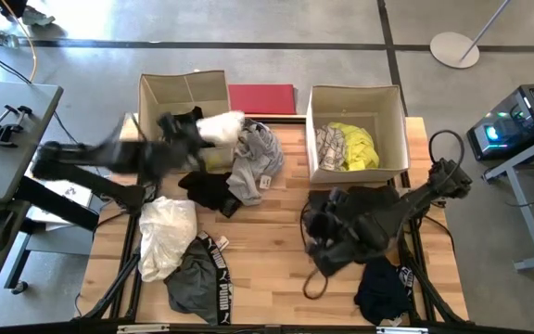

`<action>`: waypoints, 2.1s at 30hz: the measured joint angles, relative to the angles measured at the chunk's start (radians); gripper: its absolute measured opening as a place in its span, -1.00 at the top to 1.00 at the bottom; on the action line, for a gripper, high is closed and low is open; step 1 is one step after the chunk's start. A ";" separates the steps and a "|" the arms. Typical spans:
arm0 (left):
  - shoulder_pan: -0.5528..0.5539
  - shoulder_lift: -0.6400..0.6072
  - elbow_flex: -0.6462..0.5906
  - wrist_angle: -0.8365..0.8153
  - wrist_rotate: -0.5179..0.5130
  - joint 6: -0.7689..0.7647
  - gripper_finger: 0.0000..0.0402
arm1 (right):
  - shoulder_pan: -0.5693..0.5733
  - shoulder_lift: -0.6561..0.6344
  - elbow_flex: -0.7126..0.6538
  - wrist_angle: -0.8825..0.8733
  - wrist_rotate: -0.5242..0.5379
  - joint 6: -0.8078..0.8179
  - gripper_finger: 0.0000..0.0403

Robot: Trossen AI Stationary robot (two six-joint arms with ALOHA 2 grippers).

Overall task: Sort clothes
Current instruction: Put the white cloth into the left laundry organizer, then put the white dress into the left laundry organizer

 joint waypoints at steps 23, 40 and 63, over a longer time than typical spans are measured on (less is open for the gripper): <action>0.920 0.618 0.000 -0.311 0.751 0.043 0.99 | 0.172 0.000 -0.118 0.051 0.094 0.198 0.28; 0.914 0.507 -0.001 -0.270 0.781 0.028 0.11 | 0.186 0.000 -0.118 0.065 0.094 0.195 0.28; 0.401 -0.362 -0.135 -0.002 0.776 -0.099 -0.04 | 0.186 0.000 -0.118 0.096 0.142 0.193 0.28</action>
